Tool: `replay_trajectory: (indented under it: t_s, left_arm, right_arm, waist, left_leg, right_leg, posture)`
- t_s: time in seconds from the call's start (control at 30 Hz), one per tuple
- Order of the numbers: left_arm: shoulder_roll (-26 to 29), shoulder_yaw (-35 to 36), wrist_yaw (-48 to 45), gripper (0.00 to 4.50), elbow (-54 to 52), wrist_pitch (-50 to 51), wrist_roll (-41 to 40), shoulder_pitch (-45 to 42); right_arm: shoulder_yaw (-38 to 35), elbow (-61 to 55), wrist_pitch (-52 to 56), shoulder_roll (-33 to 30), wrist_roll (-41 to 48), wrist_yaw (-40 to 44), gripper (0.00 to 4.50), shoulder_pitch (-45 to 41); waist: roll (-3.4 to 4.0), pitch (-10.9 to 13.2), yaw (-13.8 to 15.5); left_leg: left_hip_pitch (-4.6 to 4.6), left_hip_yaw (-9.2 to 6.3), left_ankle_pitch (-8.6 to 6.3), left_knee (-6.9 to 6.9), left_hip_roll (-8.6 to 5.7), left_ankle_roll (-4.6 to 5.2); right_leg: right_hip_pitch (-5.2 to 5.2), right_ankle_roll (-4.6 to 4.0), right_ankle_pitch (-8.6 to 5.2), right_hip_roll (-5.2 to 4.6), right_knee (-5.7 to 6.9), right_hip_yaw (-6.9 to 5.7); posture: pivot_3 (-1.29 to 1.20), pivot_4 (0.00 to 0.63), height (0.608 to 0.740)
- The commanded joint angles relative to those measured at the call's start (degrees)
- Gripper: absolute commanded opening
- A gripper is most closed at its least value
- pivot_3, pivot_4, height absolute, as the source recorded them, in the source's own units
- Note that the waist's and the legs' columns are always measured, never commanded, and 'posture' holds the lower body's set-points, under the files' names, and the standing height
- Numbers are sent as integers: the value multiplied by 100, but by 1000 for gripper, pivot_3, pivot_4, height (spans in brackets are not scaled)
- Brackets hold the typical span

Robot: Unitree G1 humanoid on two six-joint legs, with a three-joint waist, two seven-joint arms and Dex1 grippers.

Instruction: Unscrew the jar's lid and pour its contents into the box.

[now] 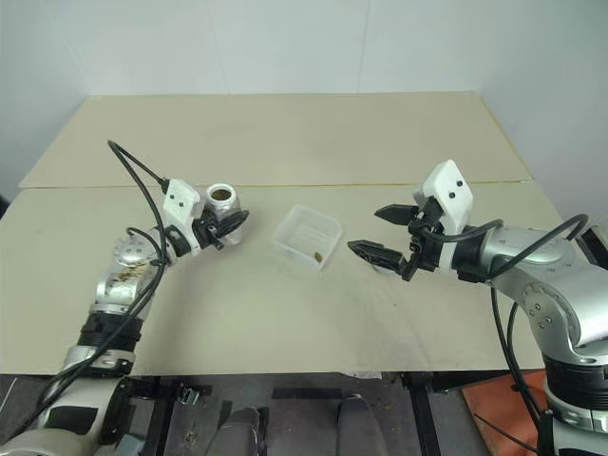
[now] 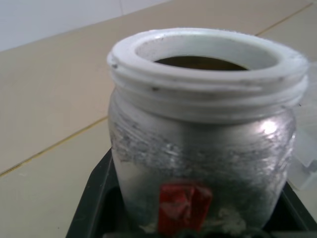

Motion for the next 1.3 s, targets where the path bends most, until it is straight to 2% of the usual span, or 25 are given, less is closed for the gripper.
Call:
replay_trajectory:
  t_s: [0.03,0.07,0.33,0.5,0.67,0.8,0.9,1.07,1.17,1.3]
  left_arm:
    - [-18,214,179,1917,15,-172,34,2]
    - [-26,217,185,1917,8,-144,22,27]
    - [-98,288,256,4481,11,83,-58,234]
    - [-13,353,220,4481,-215,207,-82,351]
    - [519,428,-181,4481,-1076,550,-195,865]
    - [1177,650,-614,4481,-1988,915,-414,1449]
    - [1935,1046,-1427,4481,-2713,1205,-929,2027]
    - [2808,2053,-2698,4481,-2957,1477,-2025,2478]
    - [2975,2424,-2928,4481,-2895,1575,-2349,2470]
    - [2864,2747,-2727,4481,-3248,1743,-2541,2777]
  right_arm:
    - [-351,-223,-6,-147,146,-4,4474,75]
    - [-377,-250,13,-166,178,-16,4474,103]
    - [-414,-369,100,-199,342,-169,4500,161]
    - [-395,-415,124,-180,417,-268,4500,175]
    - [-447,-474,108,-163,475,-361,4500,307]
    - [-511,-546,5,-176,438,-340,4500,557]
    - [-553,-552,-111,-186,364,-283,4500,713]
    - [-631,-581,-437,-223,451,141,4500,795]
    - [-564,-644,-571,-223,474,307,4500,698]
    - [-417,-581,-887,-228,160,509,4500,888]
  waist:
    - [0,0,1]
    - [0,0,0]
    - [0,0,-7]
    - [0,0,-7]
    - [0,-1,-30]
    - [1,-1,-21]
    - [1,-1,-29]
    - [1,-1,14]
    - [1,0,31]
    - [1,0,34]
  left_leg:
    - [1,0,0,0,0,0]
    - [1,0,0,0,0,1]
    - [4,0,-1,0,0,1]
    - [3,0,-1,0,0,1]
    - [3,0,-1,-2,2,1]
    - [3,1,-1,-3,3,2]
    - [2,1,-3,-6,5,6]
    - [11,6,-5,-10,10,9]
    - [12,8,-9,-10,11,16]
    - [10,9,-12,-10,12,20]
  right_leg:
    - [0,0,0,0,-1,0]
    - [0,0,0,0,-1,0]
    - [1,0,0,0,-4,1]
    - [1,0,0,0,-4,1]
    - [-2,0,0,1,-1,2]
    - [-2,0,0,1,-4,2]
    - [-4,-1,-1,2,-3,2]
    - [-2,-9,-6,3,-12,2]
    - [0,-9,-7,4,-17,2]
    - [0,-9,-7,4,-19,2]
  posture:
    - [0,150,740]
    - [0,150,740]
    - [0,150,740]
    - [0,150,740]
    - [0,150,740]
    - [0,150,740]
    - [0,150,740]
    - [0,150,740]
    - [0,150,740]
    - [0,150,740]
